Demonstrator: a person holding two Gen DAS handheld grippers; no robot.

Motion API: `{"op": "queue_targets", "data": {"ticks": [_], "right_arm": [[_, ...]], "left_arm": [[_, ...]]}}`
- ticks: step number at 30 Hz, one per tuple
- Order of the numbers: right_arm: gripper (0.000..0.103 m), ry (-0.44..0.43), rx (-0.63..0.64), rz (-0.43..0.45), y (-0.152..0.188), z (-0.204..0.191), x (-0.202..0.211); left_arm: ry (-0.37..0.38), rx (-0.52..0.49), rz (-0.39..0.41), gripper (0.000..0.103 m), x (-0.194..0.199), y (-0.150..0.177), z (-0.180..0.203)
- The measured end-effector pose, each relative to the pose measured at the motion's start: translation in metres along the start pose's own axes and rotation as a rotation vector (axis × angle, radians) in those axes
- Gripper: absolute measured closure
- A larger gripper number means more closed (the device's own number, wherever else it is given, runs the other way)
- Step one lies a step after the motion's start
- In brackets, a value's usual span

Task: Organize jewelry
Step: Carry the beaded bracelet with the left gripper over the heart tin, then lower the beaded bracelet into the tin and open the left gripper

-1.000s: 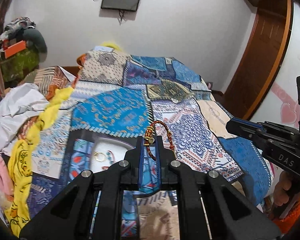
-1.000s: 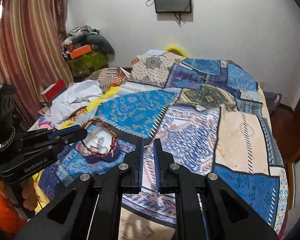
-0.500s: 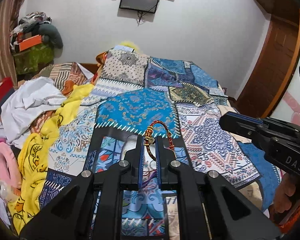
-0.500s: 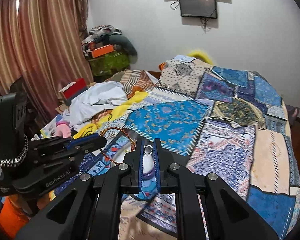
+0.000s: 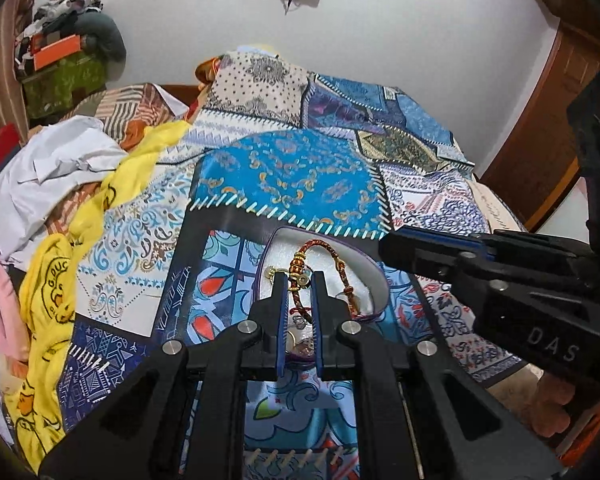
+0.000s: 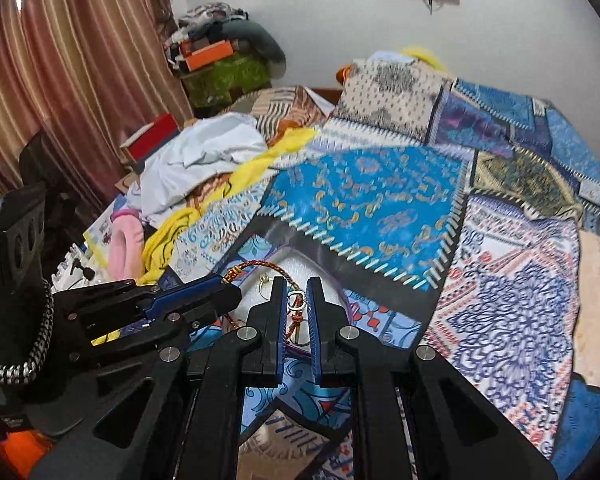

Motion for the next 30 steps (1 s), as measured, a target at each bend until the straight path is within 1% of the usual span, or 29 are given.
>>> {"op": "queue_targets", "data": {"ticks": [5,12,13,15,16,17,21,23,25,28,30], "right_arm": [[0.094,-0.004,-0.007,-0.022,-0.001,-0.001,-0.01],[0.094,-0.024,-0.013,-0.05,-0.001,-0.002,-0.017],[0.092,-0.029,-0.017,-0.055,-0.001,-0.002,-0.018],[0.08,-0.04,-0.028,-0.056,-0.001,-0.001,-0.016],[0.076,-0.043,-0.032,-0.051,-0.002,-0.001,-0.014],[0.072,-0.04,-0.034,-0.04,-0.003,-0.001,-0.01],[0.072,-0.011,-0.025,0.001,-0.008,0.0,0.004],[0.072,0.004,-0.024,0.031,-0.012,0.001,0.018],[0.072,0.014,-0.024,0.062,-0.015,0.001,0.03],[0.072,0.035,-0.023,0.127,-0.022,0.001,0.056],[0.072,0.053,-0.018,0.181,-0.027,-0.001,0.078]], "left_arm": [[0.012,0.002,-0.014,0.094,-0.007,0.001,-0.002],[0.01,0.0,-0.021,0.094,-0.009,0.001,-0.004],[0.01,0.0,-0.025,0.094,-0.009,0.001,-0.005],[0.007,-0.004,-0.03,0.094,-0.009,0.001,-0.004],[0.006,-0.005,-0.032,0.093,-0.008,0.001,-0.004],[0.004,-0.007,-0.032,0.093,-0.007,0.001,-0.004],[0.001,-0.012,-0.021,0.092,0.001,-0.003,-0.001],[0.002,-0.017,-0.007,0.084,0.007,-0.006,0.001],[-0.003,-0.028,0.014,0.081,0.017,-0.011,0.005],[-0.007,-0.036,0.05,0.08,0.034,-0.018,0.011],[-0.011,-0.039,0.09,0.08,0.051,-0.024,0.015]]}}
Point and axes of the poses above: each gripper's, at about its wrist camera, not at the fingertips, and x roughly against the way its jaws point, z to its right, y to its underside, the point moved 5 cm from there along -x, roughly the way its jaws point
